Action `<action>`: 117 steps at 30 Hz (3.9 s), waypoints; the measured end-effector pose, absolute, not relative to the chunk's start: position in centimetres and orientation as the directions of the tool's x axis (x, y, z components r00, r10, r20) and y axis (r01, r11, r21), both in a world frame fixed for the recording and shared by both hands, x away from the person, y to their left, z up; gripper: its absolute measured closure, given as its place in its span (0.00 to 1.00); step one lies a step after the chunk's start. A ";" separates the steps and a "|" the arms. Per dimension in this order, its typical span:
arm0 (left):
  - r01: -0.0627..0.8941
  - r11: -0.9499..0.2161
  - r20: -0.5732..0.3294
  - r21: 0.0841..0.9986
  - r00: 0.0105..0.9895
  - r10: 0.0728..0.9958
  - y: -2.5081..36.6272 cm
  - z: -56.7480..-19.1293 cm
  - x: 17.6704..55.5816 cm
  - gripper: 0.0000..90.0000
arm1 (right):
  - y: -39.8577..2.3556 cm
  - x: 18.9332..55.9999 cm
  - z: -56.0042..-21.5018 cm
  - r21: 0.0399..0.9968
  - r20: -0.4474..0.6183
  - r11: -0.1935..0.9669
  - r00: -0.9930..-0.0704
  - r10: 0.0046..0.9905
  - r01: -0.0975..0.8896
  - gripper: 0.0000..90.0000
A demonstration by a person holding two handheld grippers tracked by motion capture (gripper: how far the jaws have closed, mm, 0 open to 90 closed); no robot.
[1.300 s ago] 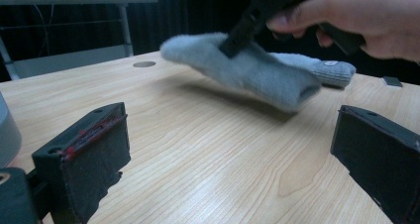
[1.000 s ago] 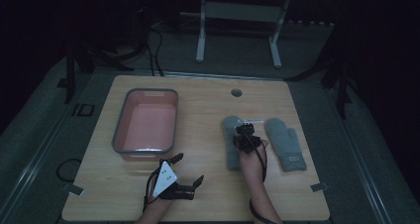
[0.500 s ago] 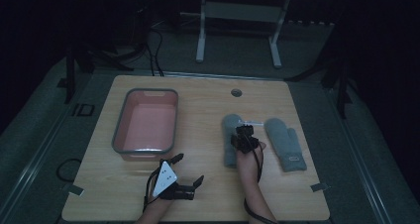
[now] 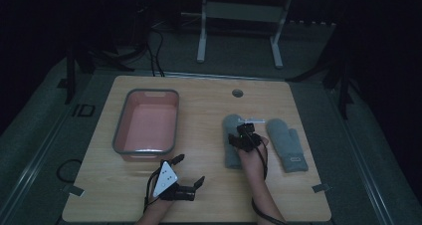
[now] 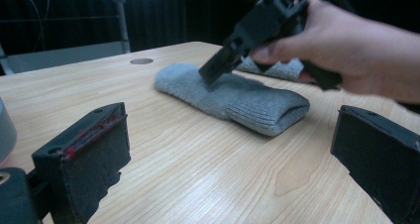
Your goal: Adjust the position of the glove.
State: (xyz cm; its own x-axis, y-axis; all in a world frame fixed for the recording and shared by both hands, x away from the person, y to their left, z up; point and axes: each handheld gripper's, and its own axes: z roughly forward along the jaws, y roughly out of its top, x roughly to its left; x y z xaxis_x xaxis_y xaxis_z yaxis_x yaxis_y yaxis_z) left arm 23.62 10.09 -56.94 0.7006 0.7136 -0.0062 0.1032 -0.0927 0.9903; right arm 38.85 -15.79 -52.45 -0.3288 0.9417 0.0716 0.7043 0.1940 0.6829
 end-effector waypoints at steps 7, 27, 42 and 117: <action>0.102 -0.094 -0.005 0.990 0.701 0.713 10.1 -56.9 23.6 0.02 | -18.9 39.0 -49.7 0.706 0.084 0.235 -0.408 0.909 0.668 0.53; 0.106 -0.088 -0.012 0.990 0.702 0.713 10.2 -56.9 23.7 0.02 | -31.2 37.8 -47.8 0.719 -0.055 0.268 -0.332 0.942 0.642 0.54; 0.111 -0.085 -0.018 0.990 0.703 0.711 10.1 -56.9 23.6 0.02 | -33.8 37.5 -53.6 0.647 -0.026 0.214 -0.259 0.966 0.732 0.58; 0.107 -0.092 -0.011 0.990 0.709 0.706 10.1 -56.9 23.6 0.02 | -17.8 35.9 -48.1 0.727 0.201 0.003 -0.217 0.955 0.687 0.92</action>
State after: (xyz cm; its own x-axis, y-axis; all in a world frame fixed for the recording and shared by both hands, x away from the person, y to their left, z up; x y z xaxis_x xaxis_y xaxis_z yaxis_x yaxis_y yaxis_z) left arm 23.56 10.09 -56.93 0.7086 0.7056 -0.0109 0.1071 -0.0922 0.9900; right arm 35.93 -17.80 -48.11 -0.2167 0.9553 0.2009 0.6866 0.0029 0.7270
